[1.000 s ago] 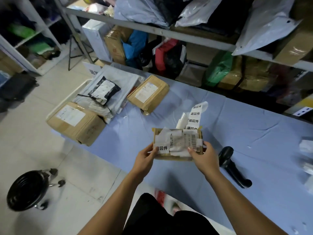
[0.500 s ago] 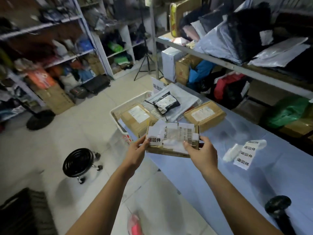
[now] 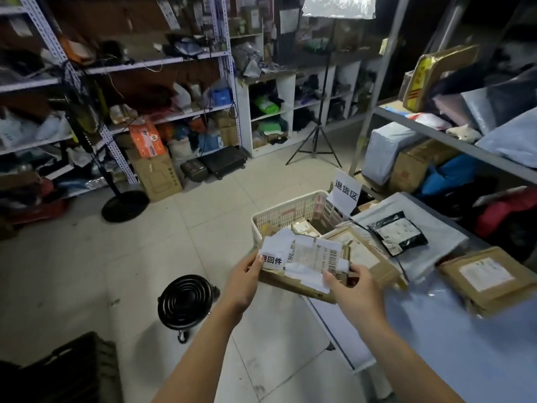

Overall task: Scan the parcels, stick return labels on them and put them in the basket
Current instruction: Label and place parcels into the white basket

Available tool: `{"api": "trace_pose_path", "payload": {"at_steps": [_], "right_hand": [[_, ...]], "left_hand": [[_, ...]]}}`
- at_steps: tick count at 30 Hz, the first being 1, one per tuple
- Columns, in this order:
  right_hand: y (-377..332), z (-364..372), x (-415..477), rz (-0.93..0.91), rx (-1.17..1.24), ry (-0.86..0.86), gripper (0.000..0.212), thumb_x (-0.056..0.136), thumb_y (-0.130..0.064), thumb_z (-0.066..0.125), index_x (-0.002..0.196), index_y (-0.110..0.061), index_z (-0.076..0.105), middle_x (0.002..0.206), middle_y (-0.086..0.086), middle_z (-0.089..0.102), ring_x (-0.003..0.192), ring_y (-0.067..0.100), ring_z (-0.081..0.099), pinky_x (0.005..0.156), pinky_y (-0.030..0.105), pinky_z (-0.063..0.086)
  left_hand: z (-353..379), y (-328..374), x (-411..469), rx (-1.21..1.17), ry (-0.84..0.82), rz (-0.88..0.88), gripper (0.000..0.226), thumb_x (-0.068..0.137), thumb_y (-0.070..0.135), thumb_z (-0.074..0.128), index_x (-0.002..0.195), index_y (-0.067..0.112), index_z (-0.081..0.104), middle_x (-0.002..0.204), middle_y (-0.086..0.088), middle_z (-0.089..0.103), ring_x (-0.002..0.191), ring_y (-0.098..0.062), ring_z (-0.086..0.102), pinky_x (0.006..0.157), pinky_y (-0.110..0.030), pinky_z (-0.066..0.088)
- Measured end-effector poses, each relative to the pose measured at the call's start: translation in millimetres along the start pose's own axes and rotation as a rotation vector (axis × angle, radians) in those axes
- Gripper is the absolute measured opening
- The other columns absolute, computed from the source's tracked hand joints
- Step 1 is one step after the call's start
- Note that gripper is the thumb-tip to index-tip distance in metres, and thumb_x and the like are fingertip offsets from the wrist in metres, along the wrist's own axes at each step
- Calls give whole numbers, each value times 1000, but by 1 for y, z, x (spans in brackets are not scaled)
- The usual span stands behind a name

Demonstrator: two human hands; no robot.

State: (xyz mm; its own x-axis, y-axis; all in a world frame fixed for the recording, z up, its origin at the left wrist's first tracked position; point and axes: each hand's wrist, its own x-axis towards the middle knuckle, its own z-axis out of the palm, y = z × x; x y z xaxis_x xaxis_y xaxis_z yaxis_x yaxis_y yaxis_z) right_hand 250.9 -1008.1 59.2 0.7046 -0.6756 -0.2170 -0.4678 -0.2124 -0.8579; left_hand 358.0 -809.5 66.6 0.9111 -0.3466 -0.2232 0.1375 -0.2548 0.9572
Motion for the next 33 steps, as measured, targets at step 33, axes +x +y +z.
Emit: {"api": "trace_pose_path", "payload": {"at_steps": [33], "right_hand": [[32,328,490,739,33,213,50,82,-29,78,125,-14,57,116,7,70,99,21,65,84,35,53]], "left_hand": [[-3,-180,680,471,-525,-226,23,91,21,67,114,24,64,108,6,67,93,-9,64,78,-21,49]]}}
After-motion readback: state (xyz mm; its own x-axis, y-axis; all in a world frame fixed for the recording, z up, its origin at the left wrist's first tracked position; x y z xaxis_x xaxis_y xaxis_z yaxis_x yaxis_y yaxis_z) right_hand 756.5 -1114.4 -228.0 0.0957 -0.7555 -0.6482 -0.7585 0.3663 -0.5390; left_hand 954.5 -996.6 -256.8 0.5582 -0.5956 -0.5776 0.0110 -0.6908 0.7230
